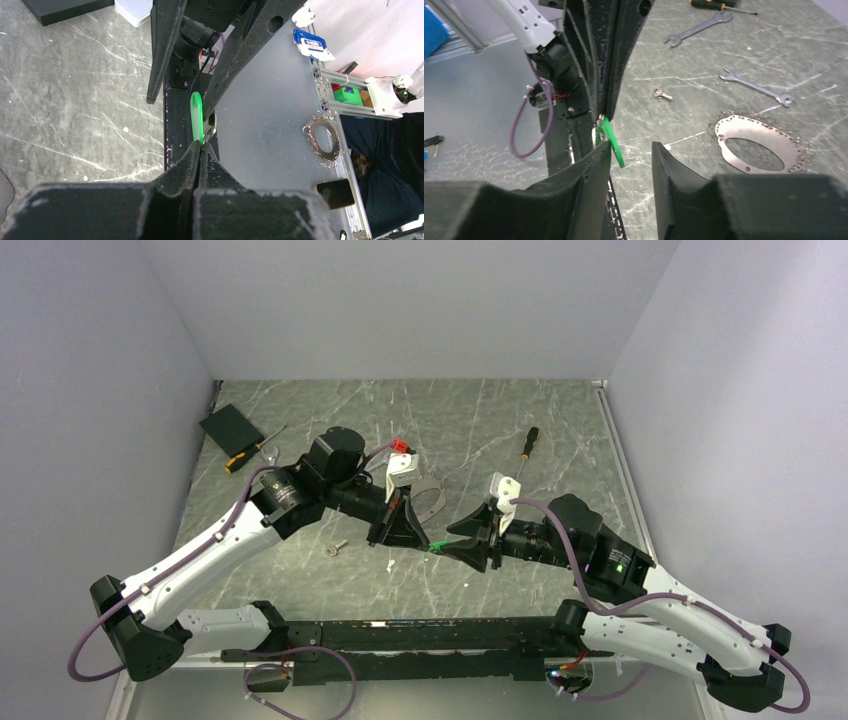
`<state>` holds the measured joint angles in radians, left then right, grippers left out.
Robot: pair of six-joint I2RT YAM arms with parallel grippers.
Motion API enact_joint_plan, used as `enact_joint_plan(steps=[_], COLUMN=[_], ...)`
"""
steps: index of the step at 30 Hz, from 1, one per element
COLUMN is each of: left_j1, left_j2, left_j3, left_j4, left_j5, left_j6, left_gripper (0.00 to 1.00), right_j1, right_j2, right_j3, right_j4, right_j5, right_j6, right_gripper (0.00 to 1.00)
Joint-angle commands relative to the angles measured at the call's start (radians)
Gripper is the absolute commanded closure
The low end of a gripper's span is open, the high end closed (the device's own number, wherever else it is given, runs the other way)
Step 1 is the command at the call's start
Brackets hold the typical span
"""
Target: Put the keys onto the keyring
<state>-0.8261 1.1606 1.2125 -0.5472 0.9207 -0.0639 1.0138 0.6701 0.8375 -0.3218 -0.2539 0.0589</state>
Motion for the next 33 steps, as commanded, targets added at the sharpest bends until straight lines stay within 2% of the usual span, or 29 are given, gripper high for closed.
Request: enact_joint_plan(steps=[1,8,11,12,14,15,16,20,22,24,28,30,33], left_j1=[-0.001,-0.001,0.0,0.0,0.0,0.0,0.0,0.0,0.0,0.0,-0.001,-0.001,0.001], left_j2=[-0.004,0.003,0.005,0.004,-0.007,-0.016,-0.029,-0.098,-0.126,-0.14,-0.149,-0.145,-0.135], left_j3=[0.034,0.027,0.025,0.024,0.02,0.014,0.007,-0.034,-0.06,-0.069,-0.082,-0.103,-0.138], left_j4=[0.016,0.039,0.04,0.04,0.034,0.033,0.033,0.07,0.089,0.088,0.054,0.082,0.151], left_j5=[0.049,0.053,0.05,0.041,0.009,-0.014,-0.039,-0.175,-0.269,-0.342,-0.529,-0.522,-0.437], left_j6=[0.013,0.006,0.006,0.007,0.01,0.008,0.005,-0.045,-0.099,-0.127,-0.169,-0.18,-0.198], left_gripper=[1.0,1.0,1.0,0.97,0.68,0.38,0.26,0.15,0.12,0.13,0.24,0.28,0.34], right_j1=[0.002,0.002,0.002,0.002,0.002,0.002,0.001,0.002,0.002,0.002,0.002,0.002,0.002], right_j2=[-0.009,0.012,0.003,-0.004,-0.014,-0.014,-0.01,0.038,0.058,0.07,0.112,0.13,0.124], right_j3=[0.007,0.004,-0.004,-0.006,0.001,0.013,0.022,0.099,0.12,0.136,0.187,0.204,0.189], right_j4=[0.075,0.066,0.065,0.066,0.051,0.035,0.014,-0.119,-0.154,-0.175,-0.227,-0.243,-0.216], right_j5=[-0.047,-0.16,-0.162,-0.145,-0.099,-0.078,-0.06,0.006,0.027,0.037,0.046,0.041,0.035], right_j6=[0.001,0.007,0.014,0.018,0.019,0.015,0.008,-0.022,-0.029,-0.027,-0.005,0.0,0.006], right_gripper=[0.67,1.0,1.0,1.0,1.0,1.0,1.0,1.0,1.0,1.0,1.0,1.0,1.0])
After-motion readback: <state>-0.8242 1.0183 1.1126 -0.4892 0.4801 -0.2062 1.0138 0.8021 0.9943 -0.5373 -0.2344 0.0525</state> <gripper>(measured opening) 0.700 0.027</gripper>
